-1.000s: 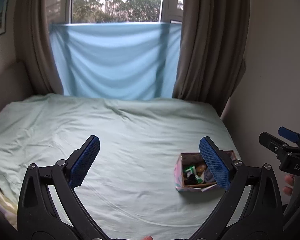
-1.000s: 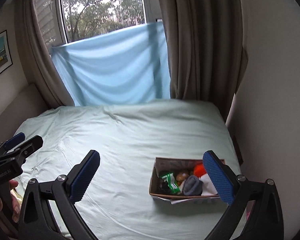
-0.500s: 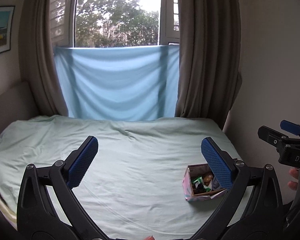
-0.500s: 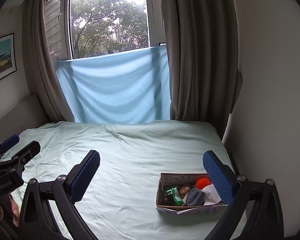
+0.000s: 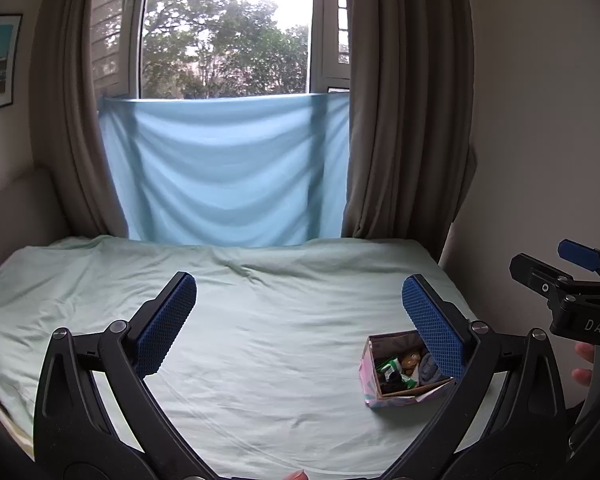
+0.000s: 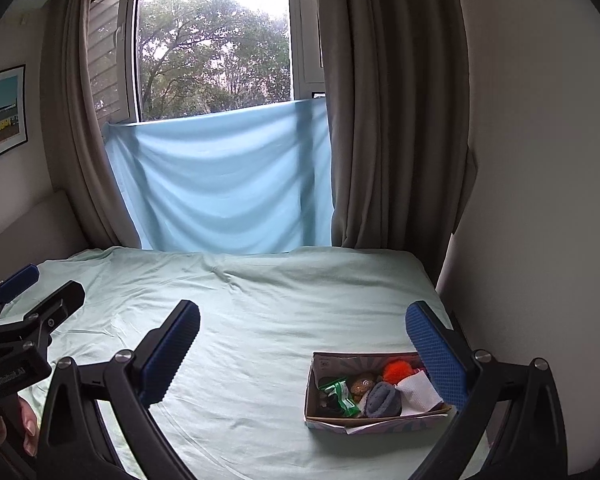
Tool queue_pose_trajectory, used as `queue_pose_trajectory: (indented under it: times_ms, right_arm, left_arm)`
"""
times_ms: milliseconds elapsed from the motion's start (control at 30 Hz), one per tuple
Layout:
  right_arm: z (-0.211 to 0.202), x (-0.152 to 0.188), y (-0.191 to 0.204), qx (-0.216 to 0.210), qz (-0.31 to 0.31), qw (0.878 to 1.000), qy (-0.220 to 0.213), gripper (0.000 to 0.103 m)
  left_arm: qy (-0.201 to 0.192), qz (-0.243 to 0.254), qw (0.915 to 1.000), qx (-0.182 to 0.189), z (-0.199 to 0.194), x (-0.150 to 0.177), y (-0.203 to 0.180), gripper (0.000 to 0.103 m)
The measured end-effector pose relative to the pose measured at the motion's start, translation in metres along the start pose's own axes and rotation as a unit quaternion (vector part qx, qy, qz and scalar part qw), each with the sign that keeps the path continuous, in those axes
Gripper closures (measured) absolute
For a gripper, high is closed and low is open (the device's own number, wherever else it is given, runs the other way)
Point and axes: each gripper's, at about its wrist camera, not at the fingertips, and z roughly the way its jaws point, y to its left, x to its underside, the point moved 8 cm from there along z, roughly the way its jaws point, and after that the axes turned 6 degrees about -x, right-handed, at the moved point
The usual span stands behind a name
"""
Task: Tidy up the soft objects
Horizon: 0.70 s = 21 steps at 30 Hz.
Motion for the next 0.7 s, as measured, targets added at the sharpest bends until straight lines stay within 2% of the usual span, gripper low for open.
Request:
queue_pose_trajectory:
  times_ms: [700]
  right_arm:
    - [0.0027,-0.0051,-0.0066,0.002,0.0,1.0,-0.006,0.001]
  left_arm:
    - [0.003,-0.004,1.0,-0.002,0.0037,0.0024,-0.0046,0.0]
